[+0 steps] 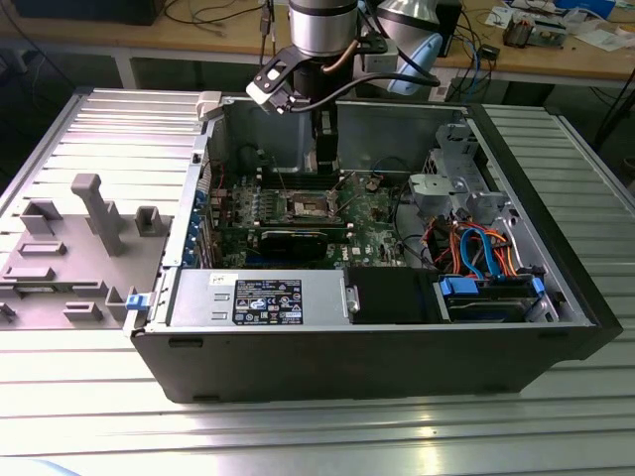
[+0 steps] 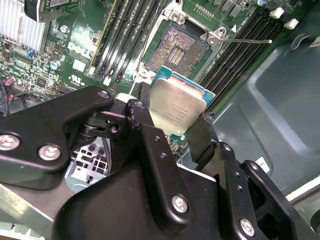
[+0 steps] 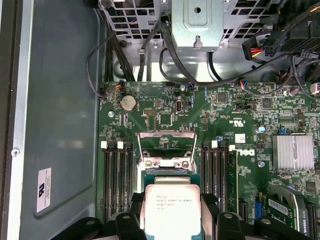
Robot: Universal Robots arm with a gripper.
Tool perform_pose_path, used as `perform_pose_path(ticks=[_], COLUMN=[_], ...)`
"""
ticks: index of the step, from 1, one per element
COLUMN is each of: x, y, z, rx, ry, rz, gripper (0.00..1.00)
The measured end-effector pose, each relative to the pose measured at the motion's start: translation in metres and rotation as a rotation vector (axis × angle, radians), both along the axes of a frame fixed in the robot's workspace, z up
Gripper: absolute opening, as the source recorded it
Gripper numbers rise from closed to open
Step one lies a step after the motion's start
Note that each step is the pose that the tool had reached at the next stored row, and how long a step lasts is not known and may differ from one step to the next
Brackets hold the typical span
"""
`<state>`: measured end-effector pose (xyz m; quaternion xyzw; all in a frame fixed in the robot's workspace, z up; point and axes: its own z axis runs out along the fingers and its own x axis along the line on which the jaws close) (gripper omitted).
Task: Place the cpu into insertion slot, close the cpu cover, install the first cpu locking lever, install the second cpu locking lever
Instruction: 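Place the cpu into insertion slot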
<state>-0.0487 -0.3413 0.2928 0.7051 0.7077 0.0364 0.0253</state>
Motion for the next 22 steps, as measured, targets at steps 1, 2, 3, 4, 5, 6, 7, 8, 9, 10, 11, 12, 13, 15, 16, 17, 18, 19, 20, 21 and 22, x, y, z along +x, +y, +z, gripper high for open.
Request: perform_pose_path(ticks=[1, 2, 3, 4, 5, 6, 7, 8, 9, 10, 11, 12, 13, 15, 16, 17, 18, 19, 20, 21, 22], x=[0.0000, 0.0000, 0.0000, 0.0000, 0.0000, 0.0000, 0.0000, 0.0000, 0.0000, 0.0000, 0.0000, 0.0000, 0.0000, 0.0000, 0.0000, 0.0000, 0.0000, 0.0000, 0.0000, 0.0000, 0.0000], y=[0.0000, 0.0000, 0.0000, 0.0000, 0.0000, 0.0000, 0.0000, 0.0000, 0.0000, 0.0000, 0.0000, 0.0000, 0.0000, 0.0000, 0.0000, 0.0000, 0.0000, 0.0000, 0.0000, 0.0000, 0.0000], z=[-0.0001, -0.0002, -0.0004, -0.0007, -0.0009, -0.0011, -0.0012, -0.0013, -0.0014, -0.0016, -0.0016, -0.0019, -0.0021, -0.0025, -0.0026, -0.0028, -0.0033, -0.0037, -0.0039, -0.0040, -0.0044], rx=[0.0000, 0.0000, 0.0000, 0.0000, 0.0000, -0.0001, 0.0000, 0.0000, -0.0001, 0.0000, -0.0001, 0.0000, 0.0000, 0.0001, -0.0001, 0.0000, 0.0001, -0.0001, -0.0001, -0.0002, 0.0000], ry=[0.0000, 0.0000, 0.0000, 0.0001, 0.0001, 0.0000, 0.0000, 0.0000, 0.0000, 0.0000, 0.0001, 0.0001, 0.0000, 0.0000, 0.0000, 0.0000, -0.0001, 0.0001, 0.0001, 0.0001, 0.0000], rz=[0.000, 0.000, 0.000, 0.000, 0.000, 0.000, 0.000, 0.000, 0.000, 0.000, 0.000, 0.000, 0.000, 0.000, 0.000, 0.000, 0.000, 0.000, 0.000, 0.000, 0.000], gripper=[0.53, 0.53, 0.53, 0.53, 0.53, 0.53, 0.53, 0.53, 0.53, 0.53, 0.53, 0.53, 0.53, 0.53, 0.53, 0.53, 0.53, 0.53, 0.53, 0.53, 0.53])
